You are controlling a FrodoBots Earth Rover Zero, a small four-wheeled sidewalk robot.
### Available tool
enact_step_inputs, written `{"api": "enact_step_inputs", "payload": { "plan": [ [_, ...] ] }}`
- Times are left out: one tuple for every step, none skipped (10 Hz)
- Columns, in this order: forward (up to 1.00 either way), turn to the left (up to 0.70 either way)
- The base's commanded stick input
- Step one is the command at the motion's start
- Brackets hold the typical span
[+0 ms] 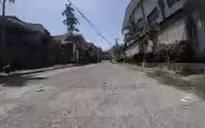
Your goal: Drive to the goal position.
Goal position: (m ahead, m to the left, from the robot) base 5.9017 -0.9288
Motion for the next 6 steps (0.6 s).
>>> {"api": "enact_step_inputs", "payload": {
  "plan": [
    [1.0,0.06],
    [1.0,0.06],
    [1.0,0.06],
    [1.0,0.06],
    [1.0,0.06],
    [1.0,0.06]
  ]
}}
